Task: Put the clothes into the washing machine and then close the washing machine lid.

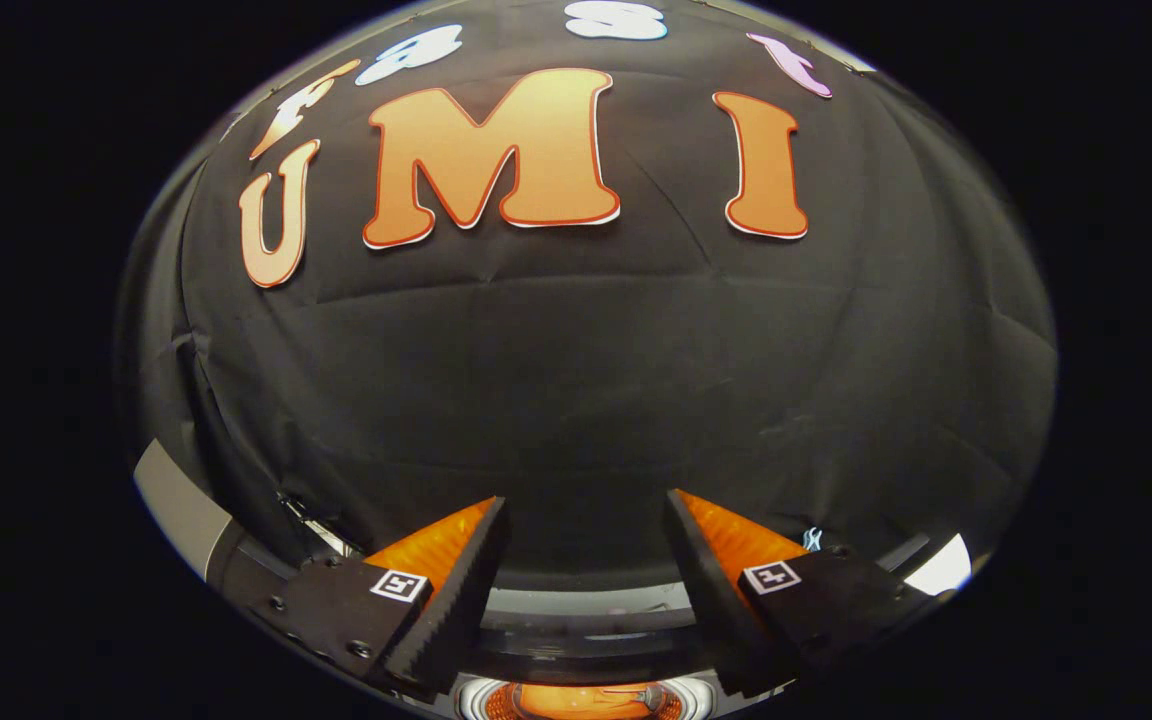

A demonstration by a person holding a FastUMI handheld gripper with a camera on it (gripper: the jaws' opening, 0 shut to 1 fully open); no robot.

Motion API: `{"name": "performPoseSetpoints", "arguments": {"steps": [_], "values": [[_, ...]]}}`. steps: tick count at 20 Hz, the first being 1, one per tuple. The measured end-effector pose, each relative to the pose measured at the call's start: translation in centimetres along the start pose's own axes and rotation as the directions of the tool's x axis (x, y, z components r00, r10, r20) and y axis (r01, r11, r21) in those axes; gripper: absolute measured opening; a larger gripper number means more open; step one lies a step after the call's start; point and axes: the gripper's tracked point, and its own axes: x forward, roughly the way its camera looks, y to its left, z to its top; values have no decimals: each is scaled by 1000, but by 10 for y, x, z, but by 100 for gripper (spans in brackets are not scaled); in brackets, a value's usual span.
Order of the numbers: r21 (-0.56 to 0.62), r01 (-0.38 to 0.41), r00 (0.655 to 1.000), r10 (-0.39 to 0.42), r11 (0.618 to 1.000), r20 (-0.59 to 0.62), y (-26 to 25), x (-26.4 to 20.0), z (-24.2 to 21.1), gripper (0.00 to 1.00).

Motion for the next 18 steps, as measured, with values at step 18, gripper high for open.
{"name": "performPoseSetpoints", "arguments": {"steps": [18], "values": [[-2, -1, 997, 1, 1000, 80, 2, -86, -40, 100]]}}
